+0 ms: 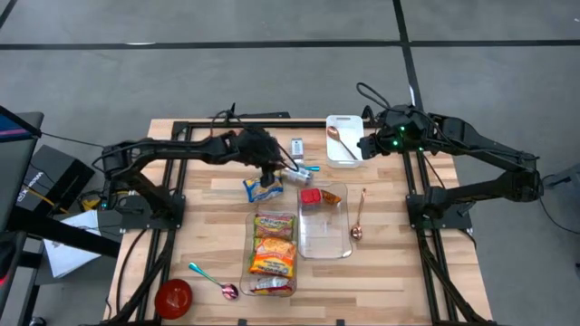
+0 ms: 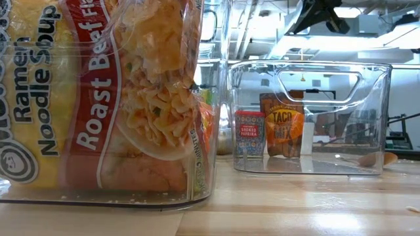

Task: Pick & Place Food Item
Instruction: Put the gold seasoning bottle into the right transparent bin

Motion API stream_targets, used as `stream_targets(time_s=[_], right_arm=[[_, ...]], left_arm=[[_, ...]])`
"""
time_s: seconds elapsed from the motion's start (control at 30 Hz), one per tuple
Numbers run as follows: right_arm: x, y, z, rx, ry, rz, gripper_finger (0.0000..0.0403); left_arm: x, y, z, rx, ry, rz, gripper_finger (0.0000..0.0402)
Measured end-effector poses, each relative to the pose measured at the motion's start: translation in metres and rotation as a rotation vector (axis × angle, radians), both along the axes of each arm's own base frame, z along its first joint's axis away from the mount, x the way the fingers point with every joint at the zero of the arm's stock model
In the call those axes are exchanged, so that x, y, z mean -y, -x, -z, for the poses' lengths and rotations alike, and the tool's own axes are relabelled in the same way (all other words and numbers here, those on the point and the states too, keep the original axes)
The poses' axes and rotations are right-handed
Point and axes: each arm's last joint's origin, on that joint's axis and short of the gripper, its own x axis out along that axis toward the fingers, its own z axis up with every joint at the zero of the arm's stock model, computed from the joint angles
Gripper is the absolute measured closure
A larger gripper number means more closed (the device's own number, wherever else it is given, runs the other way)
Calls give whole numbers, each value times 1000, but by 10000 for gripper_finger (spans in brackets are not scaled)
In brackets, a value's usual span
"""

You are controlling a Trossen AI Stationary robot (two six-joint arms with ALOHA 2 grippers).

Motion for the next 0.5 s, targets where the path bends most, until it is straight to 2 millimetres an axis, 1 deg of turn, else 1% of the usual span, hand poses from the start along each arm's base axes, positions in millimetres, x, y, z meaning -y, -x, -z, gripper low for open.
stream_targets(time_s=[0.1,0.2,0.27,0.37,0.5], right_arm=[[-1,0,0,5,-14,-17,403],[-1,-1,0,10,-31,-36,403],[-2,0,0,9,-39,-44,403],[-2,0,1,-4,-46,-46,403],[-3,1,2,-10,-64,-61,403]], left_arm=[[-5,-3,12,51,-92,66,207],[-9,-6,23,27,-74,68,128],[-10,-6,33,-14,-61,94,86],[-11,-11,44,-20,-90,156,53],[-13,-18,63,-23,-76,211,49]])
